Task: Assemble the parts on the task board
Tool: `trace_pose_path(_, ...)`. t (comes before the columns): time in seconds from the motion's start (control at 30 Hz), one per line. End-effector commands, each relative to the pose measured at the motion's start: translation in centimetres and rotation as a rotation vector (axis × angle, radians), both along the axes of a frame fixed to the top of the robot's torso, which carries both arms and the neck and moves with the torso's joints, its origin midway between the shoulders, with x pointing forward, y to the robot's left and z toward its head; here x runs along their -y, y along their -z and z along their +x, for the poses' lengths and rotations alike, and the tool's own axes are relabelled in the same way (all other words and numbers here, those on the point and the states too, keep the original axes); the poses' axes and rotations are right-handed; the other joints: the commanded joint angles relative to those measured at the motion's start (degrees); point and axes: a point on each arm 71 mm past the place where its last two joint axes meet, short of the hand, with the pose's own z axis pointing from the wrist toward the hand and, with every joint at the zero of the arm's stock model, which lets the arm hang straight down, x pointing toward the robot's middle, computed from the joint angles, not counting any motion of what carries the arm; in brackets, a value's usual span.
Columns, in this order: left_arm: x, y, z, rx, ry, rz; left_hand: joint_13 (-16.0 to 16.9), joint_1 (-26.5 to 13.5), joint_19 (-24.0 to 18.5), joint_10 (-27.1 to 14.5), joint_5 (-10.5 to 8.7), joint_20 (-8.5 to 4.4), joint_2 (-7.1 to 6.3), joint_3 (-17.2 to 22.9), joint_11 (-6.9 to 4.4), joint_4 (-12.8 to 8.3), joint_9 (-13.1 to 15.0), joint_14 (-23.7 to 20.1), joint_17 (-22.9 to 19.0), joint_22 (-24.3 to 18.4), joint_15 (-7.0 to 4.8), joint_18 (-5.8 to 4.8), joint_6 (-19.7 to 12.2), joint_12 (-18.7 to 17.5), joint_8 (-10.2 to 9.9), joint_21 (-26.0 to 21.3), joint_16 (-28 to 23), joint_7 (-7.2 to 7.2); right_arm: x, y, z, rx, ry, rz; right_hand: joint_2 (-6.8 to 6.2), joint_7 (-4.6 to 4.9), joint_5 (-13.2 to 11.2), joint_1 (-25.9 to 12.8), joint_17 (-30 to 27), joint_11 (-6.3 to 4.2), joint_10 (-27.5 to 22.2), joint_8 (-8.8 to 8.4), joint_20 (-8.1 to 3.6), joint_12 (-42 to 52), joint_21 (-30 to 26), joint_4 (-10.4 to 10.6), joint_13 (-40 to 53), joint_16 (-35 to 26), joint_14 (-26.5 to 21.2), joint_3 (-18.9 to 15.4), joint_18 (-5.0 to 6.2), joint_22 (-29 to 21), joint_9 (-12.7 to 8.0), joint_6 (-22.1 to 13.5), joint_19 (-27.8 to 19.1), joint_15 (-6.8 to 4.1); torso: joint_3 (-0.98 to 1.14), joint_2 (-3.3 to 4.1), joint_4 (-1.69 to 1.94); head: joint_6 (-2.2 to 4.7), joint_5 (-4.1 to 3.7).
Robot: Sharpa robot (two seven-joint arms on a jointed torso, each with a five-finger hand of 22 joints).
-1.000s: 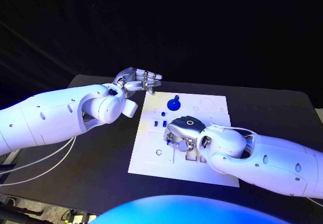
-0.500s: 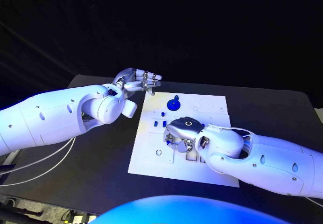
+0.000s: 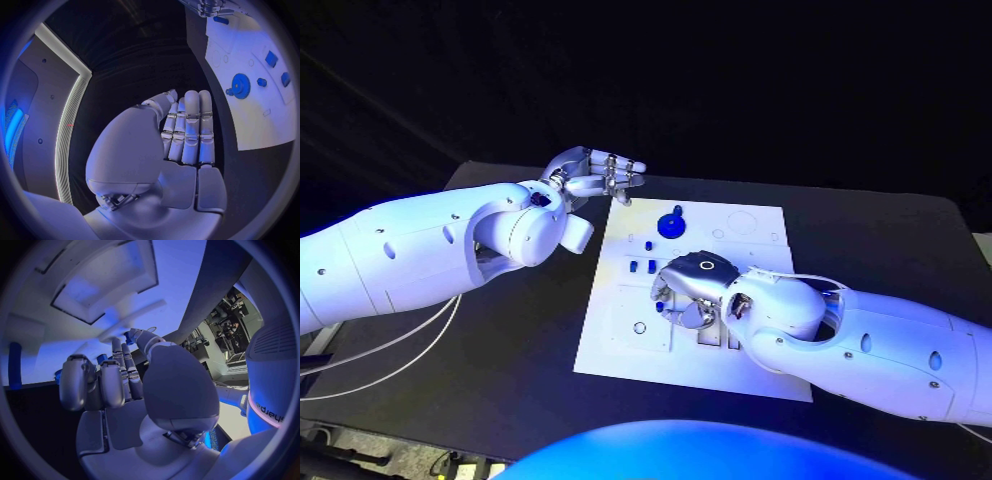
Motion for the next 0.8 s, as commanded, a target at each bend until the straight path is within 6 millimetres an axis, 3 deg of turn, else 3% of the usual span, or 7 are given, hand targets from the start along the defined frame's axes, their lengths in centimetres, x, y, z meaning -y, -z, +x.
trace_pose_path(0.03, 0.2, -0.1, -0.1, 0.0, 0.018, -0.003, 0.0, 0.1, -0.1, -0.4, 0.06, 0.31, 0.4, 0.0, 0.04, -0.3, -0.1, -0.5, -0.1, -0.1, 0.05, 0.74, -0.2, 0.3, 0.2, -0.2, -0.2, 0.23, 0.5, -0.1, 0.0, 0.017, 0.023, 0.004, 0.12, 0.09, 0.3, -0.7, -0.1, 0.03, -0.4, -0.25, 0.01, 0.1, -0.3, 0.0, 0.1, -0.2, 2.3, -0.3, 0.26, 7.3, -0.1, -0.4, -0.4, 0.36, 0.02, -0.01, 0.0, 0.13, -0.12)
trace_pose_path(0.37, 0.0, 0.0, 0.0, -0.003, 0.015, 0.0, 0.0, 0.1, -0.1, -0.5, 0.06, 0.31, 0.56, 0.0, 0.07, -0.3, -0.1, -0.4, -0.1, -0.1, 0.06, 0.76, -0.2, 0.3, 0.2, -0.2, -0.2, 0.25, 3.4, -2.7, 0.1, 0.063, 0.08, 0.049, 0.17, -0.2, -0.5, -1.3, -0.4, -0.12, -0.7, -0.15, 0.16, 0.9, -0.8, 0.1, 0.1, -0.3, 2.2, -1.9, 0.39, 7.1, -0.1, 0.0, -0.5, 0.29, 0.02, -0.02, -0.04, 1.04, -1.13)
trace_pose_path(0.5, 0.0, 0.0, 0.0, -0.003, 0.017, -0.001, 0.0, 0.1, 0.0, -0.6, 0.06, 0.31, 0.6, 0.0, 0.08, -0.3, -0.1, -0.4, -0.1, -0.1, 0.06, 0.77, -0.3, 0.3, 0.2, -0.2, -0.2, 0.26, 5.8, -4.8, 0.8, 0.091, 0.132, 0.053, 0.28, -0.47, -1.4, -1.4, -0.8, -0.34, -0.8, -0.16, 0.09, 1.5, -1.5, 0.1, 0.1, -0.6, 2.2, -2.7, 0.54, 6.8, -0.1, 0.1, -0.8, 0.15, 0.03, -0.02, -0.07, 1.61, -2.07)
trace_pose_path(0.63, 0.0, 0.0, 0.0, -0.002, 0.019, -0.002, 0.0, 0.1, 0.0, -0.6, 0.06, 0.32, 0.6, 0.0, 0.08, -0.3, -0.1, -0.4, -0.1, -0.1, 0.06, 0.77, -0.3, 0.3, 0.2, -0.2, -0.2, 0.26, 9.6, -6.8, 2.7, 0.126, 0.235, 0.006, 0.23, -1.15, -2.9, -2.0, -0.6, -0.94, -0.3, -0.48, -0.21, 2.8, -1.7, 0.6, 0.2, -0.4, 2.2, -4.8, 0.57, 6.8, -0.4, -0.5, -0.8, -0.22, -0.1, -0.14, -0.2, 2.21, -3.04)
trace_pose_path(0.8, 0.1, 0.0, 0.0, -0.001, 0.021, -0.003, 0.0, 0.1, 0.0, -0.6, 0.06, 0.32, 0.6, 0.0, 0.08, -0.3, -0.1, -0.4, -0.1, -0.1, 0.06, 0.77, -0.3, 0.3, 0.2, -0.2, -0.2, 0.26, 12.2, -7.3, 4.0, 0.145, 0.305, -0.044, 0.09, -1.41, -3.2, -2.2, -0.6, -1.06, -1.1, -0.48, -0.43, 3.8, -2.0, 1.4, 0.2, -0.2, 2.3, -8.3, 0.57, 6.7, -0.6, -0.8, -0.8, -0.42, -0.12, -0.29, -0.41, 2.52, -3.21)
